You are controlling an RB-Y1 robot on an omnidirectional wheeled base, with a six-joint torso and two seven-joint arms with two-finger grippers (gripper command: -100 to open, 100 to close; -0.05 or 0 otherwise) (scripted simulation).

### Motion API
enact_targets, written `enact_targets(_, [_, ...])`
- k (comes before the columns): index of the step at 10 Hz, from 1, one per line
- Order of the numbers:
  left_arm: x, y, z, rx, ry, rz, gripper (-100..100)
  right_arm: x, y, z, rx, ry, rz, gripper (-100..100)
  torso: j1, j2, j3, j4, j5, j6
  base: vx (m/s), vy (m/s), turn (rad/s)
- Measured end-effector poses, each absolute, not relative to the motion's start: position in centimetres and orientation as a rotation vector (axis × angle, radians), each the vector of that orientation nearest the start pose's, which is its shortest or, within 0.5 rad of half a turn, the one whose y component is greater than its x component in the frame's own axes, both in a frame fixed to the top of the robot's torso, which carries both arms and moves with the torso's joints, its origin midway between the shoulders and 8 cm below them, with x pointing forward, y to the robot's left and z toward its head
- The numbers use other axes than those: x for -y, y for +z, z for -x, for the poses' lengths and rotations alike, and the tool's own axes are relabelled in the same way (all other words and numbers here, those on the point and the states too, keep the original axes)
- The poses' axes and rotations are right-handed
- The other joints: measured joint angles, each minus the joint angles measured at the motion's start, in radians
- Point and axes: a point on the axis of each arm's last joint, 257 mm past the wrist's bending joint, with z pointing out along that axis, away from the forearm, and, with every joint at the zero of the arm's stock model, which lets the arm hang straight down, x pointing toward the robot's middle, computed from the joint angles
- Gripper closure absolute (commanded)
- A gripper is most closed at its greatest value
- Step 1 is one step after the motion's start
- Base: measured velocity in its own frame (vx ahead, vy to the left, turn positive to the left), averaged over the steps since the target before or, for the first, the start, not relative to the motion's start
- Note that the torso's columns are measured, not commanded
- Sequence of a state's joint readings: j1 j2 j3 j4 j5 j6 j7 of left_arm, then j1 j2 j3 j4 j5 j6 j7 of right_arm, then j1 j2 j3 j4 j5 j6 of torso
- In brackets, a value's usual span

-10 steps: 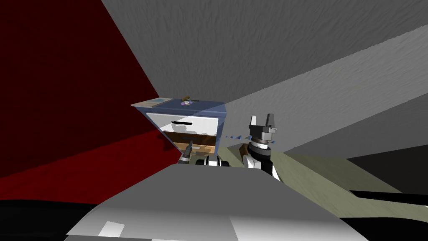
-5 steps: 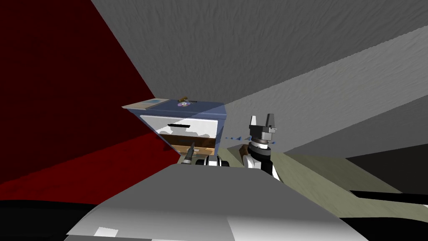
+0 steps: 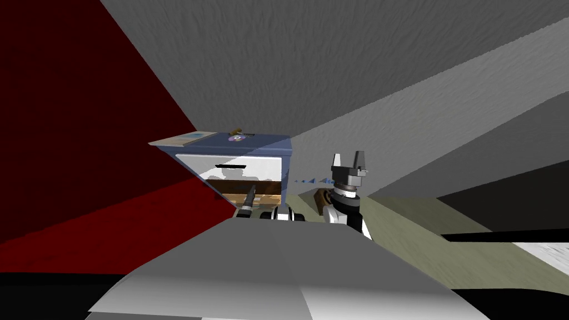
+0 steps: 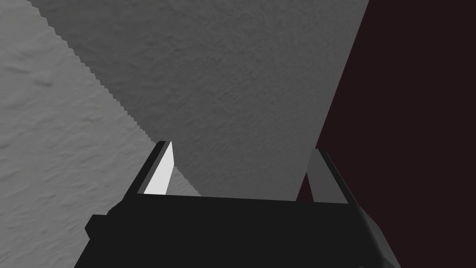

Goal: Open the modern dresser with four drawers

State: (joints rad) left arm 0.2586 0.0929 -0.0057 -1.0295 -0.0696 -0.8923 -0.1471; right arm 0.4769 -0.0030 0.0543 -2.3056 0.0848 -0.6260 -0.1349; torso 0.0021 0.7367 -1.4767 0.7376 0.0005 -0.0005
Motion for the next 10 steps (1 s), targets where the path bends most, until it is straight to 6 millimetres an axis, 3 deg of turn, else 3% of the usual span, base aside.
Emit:
enact_targets(4, [-24.2, -37.9, -34.9, -1.282, -1.059, 0.906, 100, 24.2, 6.3, -32.0, -0.521, 1.479, -0.513, 0, -0.002, 0.0, 0.0, 0.0, 0.0, 0.001, 0.047, 0.059, 0.087])
enact_targets(5, [-24.1, -37.8, -34.8, -1.281, -1.06, 0.902, -100, 24.2, 6.3, -32.0, -0.521, 1.48, -0.513, 0, -0.005, 0.003, 0.002, 0.001, -0.001, 0.001, -0.012, 0.011, -0.003])
enact_targets(10, [-25.7, -37.3, -36.7, -1.311, -1.047, 0.891, -100, 24.2, 6.3, -32.0, -0.52, 1.48, -0.513, 0, -0.002, 0.001, 0.001, 0.0, 0.0, 0.001, -0.041, 0.009, 0.001])
